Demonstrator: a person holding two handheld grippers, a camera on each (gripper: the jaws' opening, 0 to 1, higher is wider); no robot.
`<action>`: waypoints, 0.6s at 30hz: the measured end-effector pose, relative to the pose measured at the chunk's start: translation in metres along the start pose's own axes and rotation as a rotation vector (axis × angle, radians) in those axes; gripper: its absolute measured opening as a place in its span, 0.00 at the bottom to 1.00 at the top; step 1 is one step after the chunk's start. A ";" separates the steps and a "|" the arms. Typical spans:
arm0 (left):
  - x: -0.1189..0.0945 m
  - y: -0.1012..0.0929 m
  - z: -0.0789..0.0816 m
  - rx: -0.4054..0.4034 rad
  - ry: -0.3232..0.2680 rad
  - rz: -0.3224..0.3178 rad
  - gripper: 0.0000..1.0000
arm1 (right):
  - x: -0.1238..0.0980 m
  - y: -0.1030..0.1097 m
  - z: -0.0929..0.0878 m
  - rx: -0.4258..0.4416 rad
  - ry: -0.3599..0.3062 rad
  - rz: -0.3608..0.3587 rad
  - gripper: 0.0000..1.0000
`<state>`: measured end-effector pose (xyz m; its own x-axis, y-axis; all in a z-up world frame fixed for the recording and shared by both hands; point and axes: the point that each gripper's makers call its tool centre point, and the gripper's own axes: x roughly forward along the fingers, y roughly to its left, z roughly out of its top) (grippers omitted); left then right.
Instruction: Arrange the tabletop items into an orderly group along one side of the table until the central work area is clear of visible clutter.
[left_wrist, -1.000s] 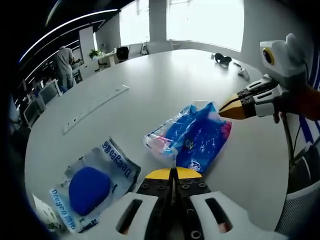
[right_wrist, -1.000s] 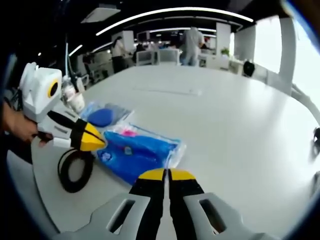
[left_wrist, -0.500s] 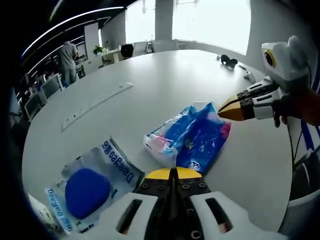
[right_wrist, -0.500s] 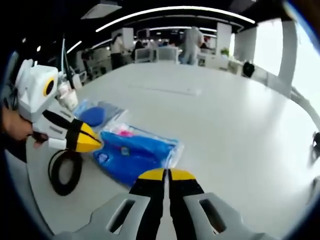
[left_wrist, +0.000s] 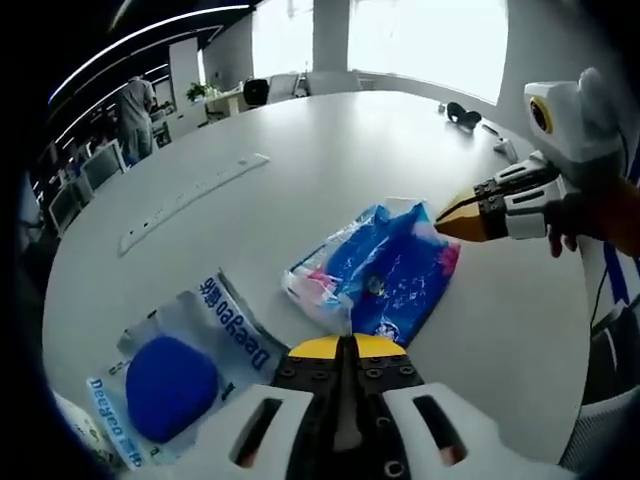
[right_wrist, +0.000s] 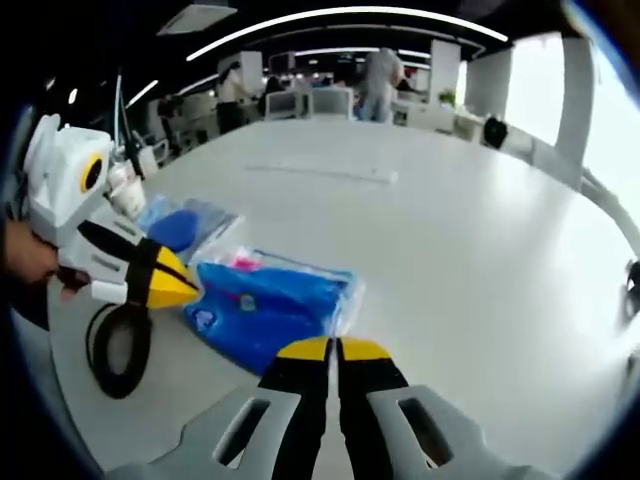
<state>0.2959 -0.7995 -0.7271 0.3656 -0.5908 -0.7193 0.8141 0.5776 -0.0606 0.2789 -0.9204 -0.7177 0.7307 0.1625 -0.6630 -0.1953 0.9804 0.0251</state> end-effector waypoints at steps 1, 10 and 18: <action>0.001 0.000 0.001 -0.031 -0.003 -0.004 0.02 | 0.001 -0.001 0.001 0.002 0.002 -0.004 0.00; 0.002 0.011 0.010 0.013 -0.032 0.061 0.04 | 0.006 -0.002 0.004 0.008 0.002 -0.014 0.00; 0.004 0.018 0.015 0.022 -0.038 0.095 0.04 | 0.012 -0.004 0.009 -0.002 0.003 -0.014 0.00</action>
<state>0.3182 -0.7996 -0.7206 0.4582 -0.5550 -0.6943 0.7844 0.6198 0.0223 0.2945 -0.9210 -0.7188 0.7312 0.1480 -0.6659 -0.1858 0.9825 0.0143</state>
